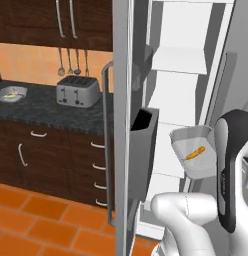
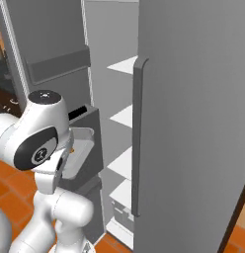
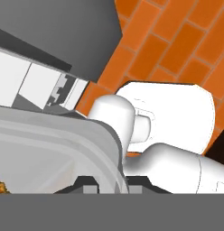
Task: Take the meat container that has the shrimp and place it on the second highest rack of the freezer. Then take the vegetable container that has the lemon wedge and garlic and place it on the highest rack of the freezer.
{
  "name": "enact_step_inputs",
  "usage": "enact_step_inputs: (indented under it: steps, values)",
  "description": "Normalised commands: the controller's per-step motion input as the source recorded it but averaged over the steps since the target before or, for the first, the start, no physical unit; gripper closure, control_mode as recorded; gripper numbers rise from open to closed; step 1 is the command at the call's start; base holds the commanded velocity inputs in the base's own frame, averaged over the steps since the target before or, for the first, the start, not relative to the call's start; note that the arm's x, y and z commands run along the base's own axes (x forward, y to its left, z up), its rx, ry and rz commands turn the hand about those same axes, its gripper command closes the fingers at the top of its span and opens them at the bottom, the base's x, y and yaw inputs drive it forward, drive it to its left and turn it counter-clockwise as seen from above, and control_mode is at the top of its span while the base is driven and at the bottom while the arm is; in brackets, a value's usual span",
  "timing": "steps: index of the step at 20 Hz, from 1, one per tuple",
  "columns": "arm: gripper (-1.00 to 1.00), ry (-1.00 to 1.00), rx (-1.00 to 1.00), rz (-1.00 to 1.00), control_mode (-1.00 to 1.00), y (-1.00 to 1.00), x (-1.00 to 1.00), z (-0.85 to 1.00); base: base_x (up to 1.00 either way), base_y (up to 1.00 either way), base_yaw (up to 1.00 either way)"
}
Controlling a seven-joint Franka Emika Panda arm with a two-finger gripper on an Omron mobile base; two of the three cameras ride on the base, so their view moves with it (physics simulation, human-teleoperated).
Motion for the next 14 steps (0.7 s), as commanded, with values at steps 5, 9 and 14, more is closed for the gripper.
enact_step_inputs:
  steps: [5, 9, 14]
  values:
    - [1.00, 0.00, 0.00, 0.00, 1.00, 0.00, 0.00, 0.00, 0.33, -0.03, 0.00]
    - [1.00, 0.00, 0.00, 0.00, 1.00, 0.00, 0.00, 0.00, 0.51, 0.00, 0.00]
    - [1.00, 0.00, 0.00, 0.00, 1.00, 0.00, 0.00, 0.00, 0.47, 0.00, 0.00]
